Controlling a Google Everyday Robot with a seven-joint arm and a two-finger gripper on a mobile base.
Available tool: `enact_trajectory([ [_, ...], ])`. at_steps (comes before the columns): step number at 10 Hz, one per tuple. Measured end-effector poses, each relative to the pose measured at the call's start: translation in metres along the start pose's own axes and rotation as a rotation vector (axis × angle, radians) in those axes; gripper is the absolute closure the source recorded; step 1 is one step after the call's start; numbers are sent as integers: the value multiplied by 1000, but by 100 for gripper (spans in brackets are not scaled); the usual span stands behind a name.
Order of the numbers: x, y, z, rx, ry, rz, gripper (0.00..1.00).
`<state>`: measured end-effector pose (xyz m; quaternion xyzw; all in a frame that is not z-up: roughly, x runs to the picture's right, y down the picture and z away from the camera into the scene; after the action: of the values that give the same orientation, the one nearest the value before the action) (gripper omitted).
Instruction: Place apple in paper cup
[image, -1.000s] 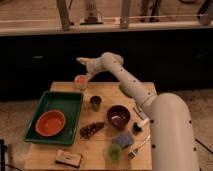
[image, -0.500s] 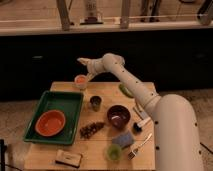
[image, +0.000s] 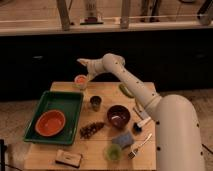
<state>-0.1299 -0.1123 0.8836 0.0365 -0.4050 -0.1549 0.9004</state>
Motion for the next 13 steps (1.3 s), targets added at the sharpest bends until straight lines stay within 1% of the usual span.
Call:
enact_trajectory([
  [6, 0, 2, -7, -6, 6, -8, 20],
  [13, 3, 11, -14, 11, 17, 1, 20],
])
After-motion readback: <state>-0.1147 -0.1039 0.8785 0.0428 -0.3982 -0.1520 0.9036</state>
